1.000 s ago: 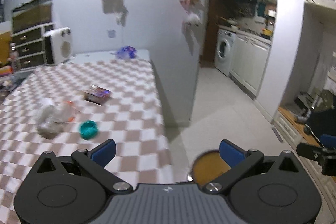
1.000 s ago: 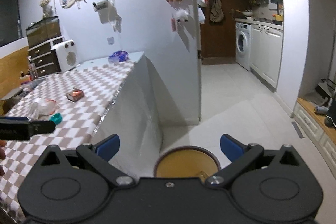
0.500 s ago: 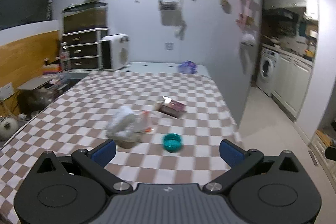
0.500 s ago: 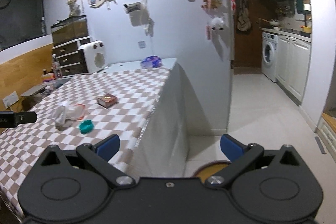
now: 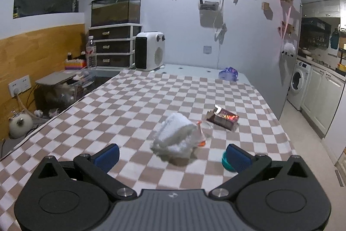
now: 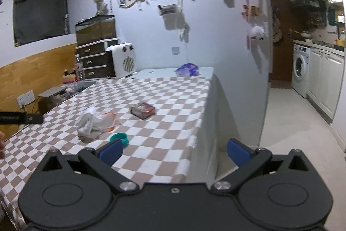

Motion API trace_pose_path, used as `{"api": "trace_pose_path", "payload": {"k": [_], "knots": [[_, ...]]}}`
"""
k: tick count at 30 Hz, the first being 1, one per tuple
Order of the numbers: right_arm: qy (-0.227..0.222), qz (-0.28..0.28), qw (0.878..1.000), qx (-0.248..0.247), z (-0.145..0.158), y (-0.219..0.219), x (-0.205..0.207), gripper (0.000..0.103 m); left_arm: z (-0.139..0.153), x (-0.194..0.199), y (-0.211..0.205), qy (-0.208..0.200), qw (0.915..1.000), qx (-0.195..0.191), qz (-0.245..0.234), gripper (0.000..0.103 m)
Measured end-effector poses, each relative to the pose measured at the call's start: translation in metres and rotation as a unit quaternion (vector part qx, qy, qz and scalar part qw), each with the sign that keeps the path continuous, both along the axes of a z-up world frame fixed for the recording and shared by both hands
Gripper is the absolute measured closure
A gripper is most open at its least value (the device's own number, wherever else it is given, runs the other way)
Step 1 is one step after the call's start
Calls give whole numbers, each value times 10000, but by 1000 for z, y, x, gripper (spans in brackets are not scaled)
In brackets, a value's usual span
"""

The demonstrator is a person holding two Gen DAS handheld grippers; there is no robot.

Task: Collect trash
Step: 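Grasp the white cloth with the left tool while the right tool grasps the teal cap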

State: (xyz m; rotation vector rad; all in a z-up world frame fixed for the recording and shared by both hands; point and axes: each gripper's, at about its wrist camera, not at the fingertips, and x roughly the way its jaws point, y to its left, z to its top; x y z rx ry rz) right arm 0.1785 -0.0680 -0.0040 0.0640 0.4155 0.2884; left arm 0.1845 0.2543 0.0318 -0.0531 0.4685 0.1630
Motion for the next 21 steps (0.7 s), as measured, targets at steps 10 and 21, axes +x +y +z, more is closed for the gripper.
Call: {"api": "trace_pose_path", "payload": {"k": [10,21], "knots": [[195,247,9995,58,-20,34,24,0,-44,96,15,4,9987,-498,141,0],[360,-34,9993,24,-39,59,56,0,-91,144,73,-213,9712,-2174,950,1]]}}
